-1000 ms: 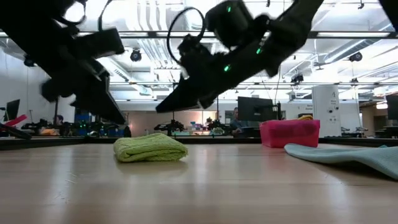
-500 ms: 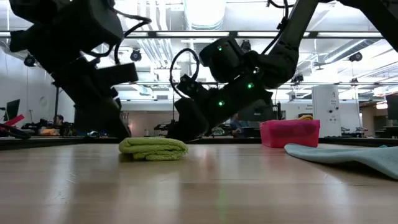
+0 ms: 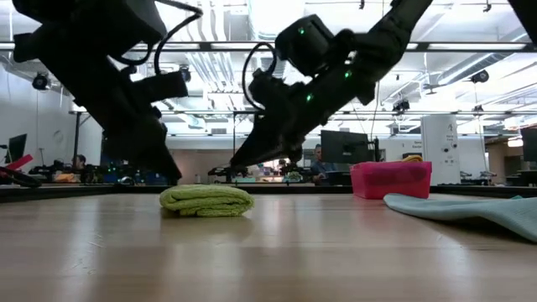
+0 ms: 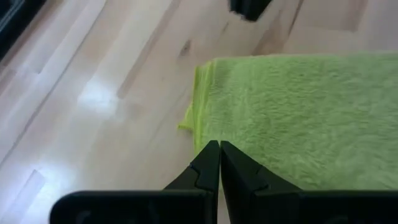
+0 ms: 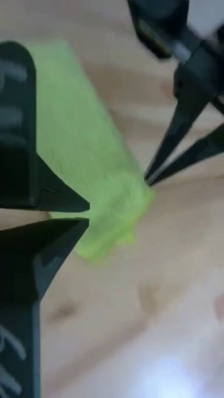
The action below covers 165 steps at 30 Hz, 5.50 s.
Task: Fold microfiber towels
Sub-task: Put the folded green microfiber towel into the red bin
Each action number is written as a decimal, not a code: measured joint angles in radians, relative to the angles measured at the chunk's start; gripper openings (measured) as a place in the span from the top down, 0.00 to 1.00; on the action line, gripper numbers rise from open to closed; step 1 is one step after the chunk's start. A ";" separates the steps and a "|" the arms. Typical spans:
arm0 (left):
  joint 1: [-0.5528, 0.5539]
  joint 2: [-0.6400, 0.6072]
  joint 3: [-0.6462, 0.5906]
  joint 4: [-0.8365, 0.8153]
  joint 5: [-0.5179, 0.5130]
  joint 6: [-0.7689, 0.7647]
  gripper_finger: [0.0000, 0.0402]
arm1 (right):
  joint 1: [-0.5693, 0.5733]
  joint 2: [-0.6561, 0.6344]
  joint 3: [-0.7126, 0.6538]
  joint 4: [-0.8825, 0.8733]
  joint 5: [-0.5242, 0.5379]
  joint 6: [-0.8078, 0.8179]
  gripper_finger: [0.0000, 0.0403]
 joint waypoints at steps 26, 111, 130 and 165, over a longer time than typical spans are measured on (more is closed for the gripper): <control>-0.026 0.008 -0.059 0.215 0.198 0.001 1.00 | -0.003 0.115 0.069 -0.064 -0.208 0.440 0.41; -0.036 -0.342 -0.051 0.295 -0.063 0.491 1.00 | -0.649 -0.790 -0.359 -0.542 -0.074 0.381 0.97; -0.035 -0.346 -0.011 0.317 -0.091 0.629 1.00 | -0.787 -0.749 -0.434 -0.589 -0.069 0.294 0.97; -0.035 -0.346 -0.030 0.312 -0.090 0.627 1.00 | -0.548 -0.727 -0.270 -0.879 0.051 0.242 0.93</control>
